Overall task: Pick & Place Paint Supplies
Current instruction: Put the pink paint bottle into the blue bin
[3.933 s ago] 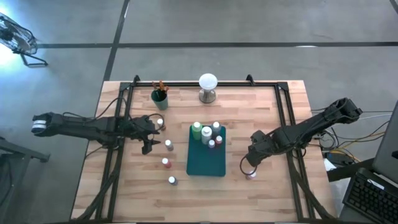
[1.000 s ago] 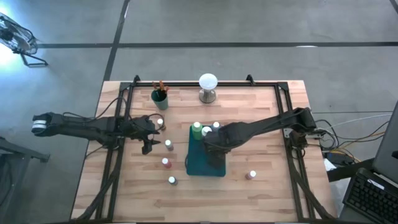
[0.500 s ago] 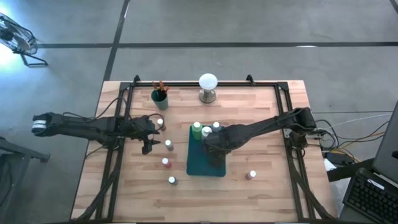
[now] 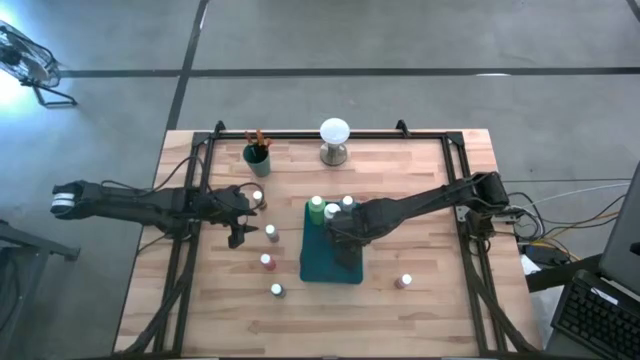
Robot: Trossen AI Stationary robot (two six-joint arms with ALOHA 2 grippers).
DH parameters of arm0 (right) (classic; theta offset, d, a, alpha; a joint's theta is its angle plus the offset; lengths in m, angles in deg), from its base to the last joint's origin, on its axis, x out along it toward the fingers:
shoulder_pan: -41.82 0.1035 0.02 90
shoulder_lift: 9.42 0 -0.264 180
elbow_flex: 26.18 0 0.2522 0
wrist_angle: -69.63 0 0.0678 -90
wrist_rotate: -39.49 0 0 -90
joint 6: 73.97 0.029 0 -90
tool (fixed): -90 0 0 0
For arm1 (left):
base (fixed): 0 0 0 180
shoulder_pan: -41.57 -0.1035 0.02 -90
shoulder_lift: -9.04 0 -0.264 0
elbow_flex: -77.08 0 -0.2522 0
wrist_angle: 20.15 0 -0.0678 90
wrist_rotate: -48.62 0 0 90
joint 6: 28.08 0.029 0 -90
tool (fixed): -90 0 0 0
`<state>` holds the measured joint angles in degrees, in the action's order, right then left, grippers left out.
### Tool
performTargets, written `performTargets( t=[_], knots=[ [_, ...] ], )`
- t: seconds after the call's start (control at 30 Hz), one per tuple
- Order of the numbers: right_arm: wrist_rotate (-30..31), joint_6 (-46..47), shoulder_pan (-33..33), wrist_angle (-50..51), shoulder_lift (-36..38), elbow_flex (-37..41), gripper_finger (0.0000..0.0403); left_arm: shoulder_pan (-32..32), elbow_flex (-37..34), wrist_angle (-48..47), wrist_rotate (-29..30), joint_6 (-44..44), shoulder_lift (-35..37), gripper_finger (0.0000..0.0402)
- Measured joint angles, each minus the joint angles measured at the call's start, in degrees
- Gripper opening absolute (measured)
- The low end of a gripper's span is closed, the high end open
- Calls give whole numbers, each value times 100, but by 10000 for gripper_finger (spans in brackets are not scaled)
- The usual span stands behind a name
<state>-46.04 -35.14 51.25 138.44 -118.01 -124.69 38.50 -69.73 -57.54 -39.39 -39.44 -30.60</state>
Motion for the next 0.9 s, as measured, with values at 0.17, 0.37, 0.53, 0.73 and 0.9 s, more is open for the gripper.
performTargets(
  t=[0.17, 0.37, 0.53, 0.73, 0.9],
  knots=[
    [3, -3, 3, 7, 15, -16, 183, 2, 1, -1, -1, -2, 0, 234],
    [256, -50, 2, 10, 21, -211, 213, 2, 1, -1, 0, -1, 0, 234],
    [245, -38, 6, 49, 24, -217, 242, 0, 0, 1, 1, 0, 0, 234],
    [170, -121, 37, 225, 64, -388, 273, 2, 1, -1, -1, 0, 0, 234],
    [196, -137, 180, 626, 242, -689, 288, 2, 1, -1, -1, 0, 0, 234]
  ],
)
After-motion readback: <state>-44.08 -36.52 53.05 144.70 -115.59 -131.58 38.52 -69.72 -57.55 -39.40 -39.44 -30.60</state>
